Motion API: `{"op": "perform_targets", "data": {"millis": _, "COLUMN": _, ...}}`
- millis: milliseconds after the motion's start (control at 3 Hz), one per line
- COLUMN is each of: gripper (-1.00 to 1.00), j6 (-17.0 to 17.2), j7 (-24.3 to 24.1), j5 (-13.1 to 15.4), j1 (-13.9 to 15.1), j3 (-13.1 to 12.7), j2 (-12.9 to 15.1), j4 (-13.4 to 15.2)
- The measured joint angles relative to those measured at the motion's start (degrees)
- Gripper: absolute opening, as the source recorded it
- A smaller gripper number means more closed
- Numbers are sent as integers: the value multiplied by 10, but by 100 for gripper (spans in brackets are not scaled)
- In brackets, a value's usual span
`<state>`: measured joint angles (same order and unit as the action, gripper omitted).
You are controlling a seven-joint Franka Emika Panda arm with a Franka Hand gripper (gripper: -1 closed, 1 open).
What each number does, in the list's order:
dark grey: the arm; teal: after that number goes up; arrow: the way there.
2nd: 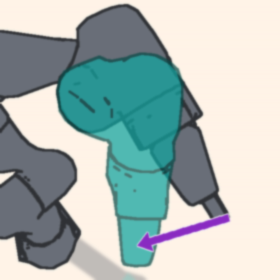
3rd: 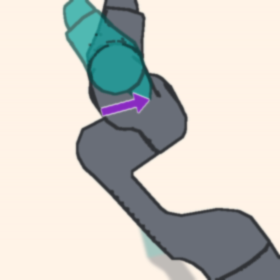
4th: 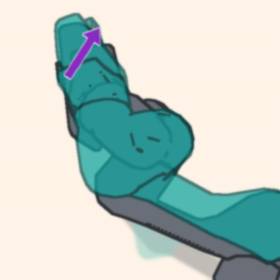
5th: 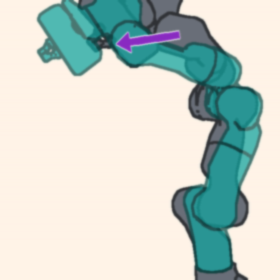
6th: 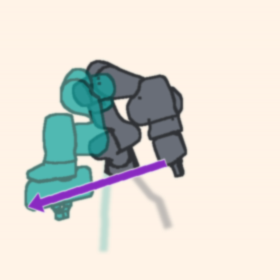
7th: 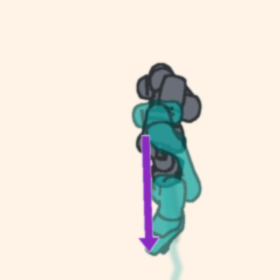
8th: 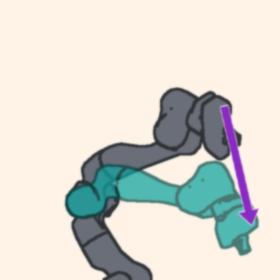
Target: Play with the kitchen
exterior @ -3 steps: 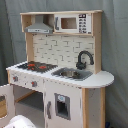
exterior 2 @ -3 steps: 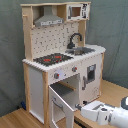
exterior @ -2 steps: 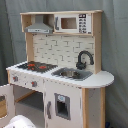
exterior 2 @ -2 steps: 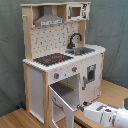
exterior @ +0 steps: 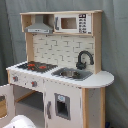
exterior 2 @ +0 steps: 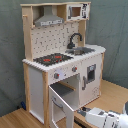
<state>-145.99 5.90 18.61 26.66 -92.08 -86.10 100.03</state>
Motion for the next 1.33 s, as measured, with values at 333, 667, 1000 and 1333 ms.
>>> {"op": "perform_targets", "data": {"millis": 333, "gripper": 100, "j6": 0, "j7": -52, "j5": 13, "j1": 20, "j3": -1, "j2": -2, "j4": -30}}
{"op": "perform_targets", "data": {"millis": 667, "gripper": 100, "j6": 4, "j7": -109, "j5": 23, "j1": 37, "j3": -3, "j2": -6, "j4": -52}}
{"op": "perform_targets", "data": {"millis": 1000, "gripper": 100, "j6": 13, "j7": -177, "j5": 39, "j1": 53, "j3": -13, "j2": -8, "j4": -71}}
{"op": "perform_targets", "data": {"millis": 1333, "gripper": 100, "j6": 25, "j7": -242, "j5": 61, "j1": 68, "j3": -29, "j2": -9, "j4": -88}}
